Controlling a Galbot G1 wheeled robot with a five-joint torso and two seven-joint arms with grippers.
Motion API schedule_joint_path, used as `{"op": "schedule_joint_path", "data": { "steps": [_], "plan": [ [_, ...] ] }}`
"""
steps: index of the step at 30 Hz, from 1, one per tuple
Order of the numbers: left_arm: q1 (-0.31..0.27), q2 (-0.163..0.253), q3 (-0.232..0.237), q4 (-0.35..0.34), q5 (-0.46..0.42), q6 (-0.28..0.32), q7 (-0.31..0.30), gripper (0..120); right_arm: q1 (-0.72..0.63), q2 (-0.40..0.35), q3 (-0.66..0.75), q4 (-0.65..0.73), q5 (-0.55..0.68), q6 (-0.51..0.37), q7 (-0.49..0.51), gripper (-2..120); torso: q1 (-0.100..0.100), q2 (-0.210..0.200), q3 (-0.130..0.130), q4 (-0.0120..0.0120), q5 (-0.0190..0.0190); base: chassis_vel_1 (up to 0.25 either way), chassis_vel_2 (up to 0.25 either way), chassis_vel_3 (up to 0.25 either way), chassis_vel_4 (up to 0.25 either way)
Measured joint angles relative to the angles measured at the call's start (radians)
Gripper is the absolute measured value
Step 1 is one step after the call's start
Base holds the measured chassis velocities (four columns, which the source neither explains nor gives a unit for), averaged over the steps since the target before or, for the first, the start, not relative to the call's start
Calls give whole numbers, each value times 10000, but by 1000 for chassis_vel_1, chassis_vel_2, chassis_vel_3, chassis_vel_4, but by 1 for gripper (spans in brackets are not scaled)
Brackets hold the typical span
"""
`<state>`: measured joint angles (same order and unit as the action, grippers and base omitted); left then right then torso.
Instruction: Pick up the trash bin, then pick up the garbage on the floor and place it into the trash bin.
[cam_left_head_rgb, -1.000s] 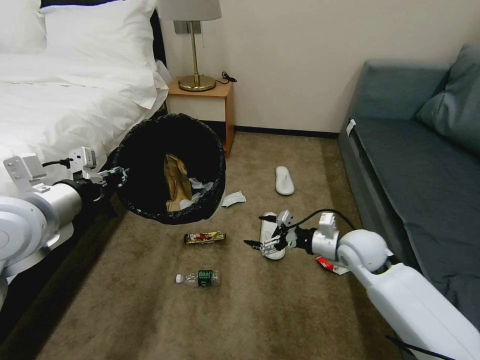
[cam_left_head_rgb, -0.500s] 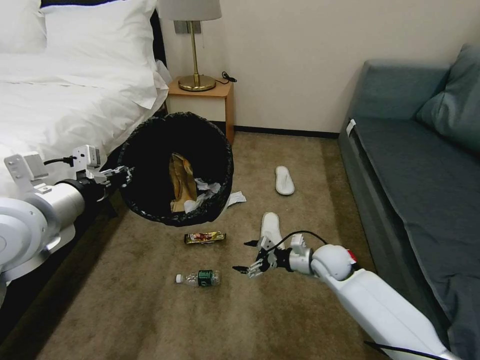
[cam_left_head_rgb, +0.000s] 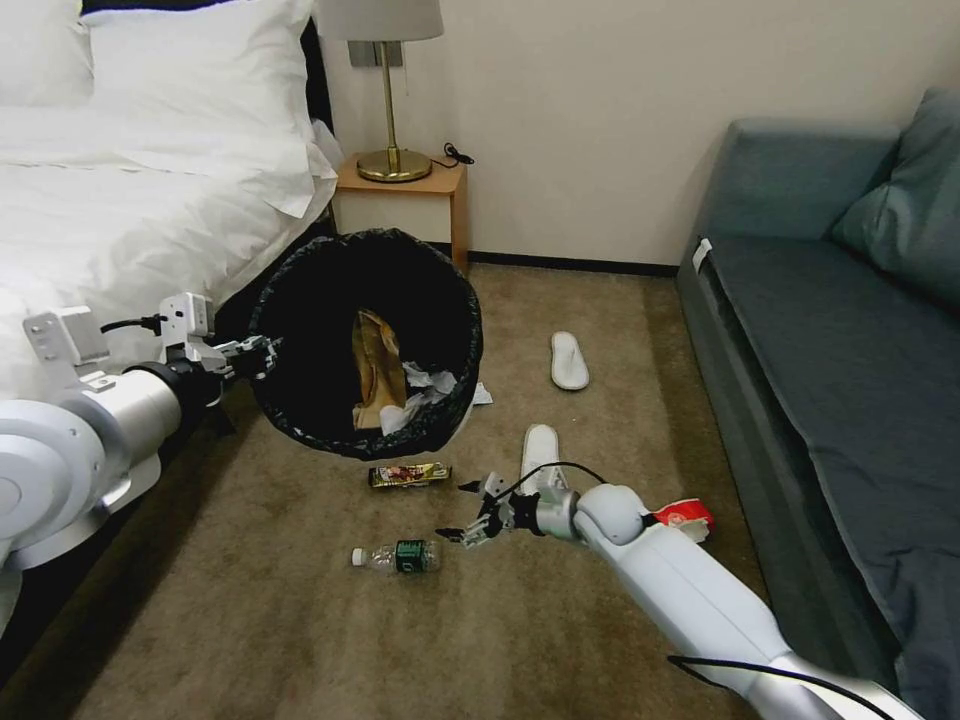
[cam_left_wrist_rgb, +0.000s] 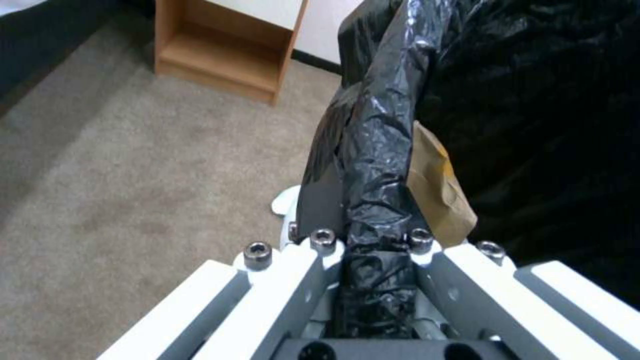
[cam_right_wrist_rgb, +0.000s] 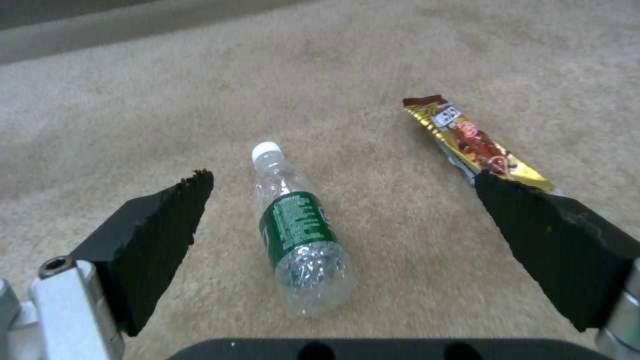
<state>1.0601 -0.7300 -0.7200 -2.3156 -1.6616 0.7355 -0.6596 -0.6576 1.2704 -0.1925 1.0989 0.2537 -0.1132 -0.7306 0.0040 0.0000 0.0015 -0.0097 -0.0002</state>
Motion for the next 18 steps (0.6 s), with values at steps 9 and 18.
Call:
{"op": "schedule_joint_path", "data": {
  "steps": [9,18],
  "plan": [
    [-11,-50,25,-16,6,0,65,3,412,1029,-273,-2043,-568,670,6,100,0,0,-1,-1,0,0,0,0,0],
    [-115,2,111,-62,-2,1,132,3,761,1703,-377,-3606,-927,1087,51,100,0,0,-1,-1,0,0,0,0,0]
  ]
}}
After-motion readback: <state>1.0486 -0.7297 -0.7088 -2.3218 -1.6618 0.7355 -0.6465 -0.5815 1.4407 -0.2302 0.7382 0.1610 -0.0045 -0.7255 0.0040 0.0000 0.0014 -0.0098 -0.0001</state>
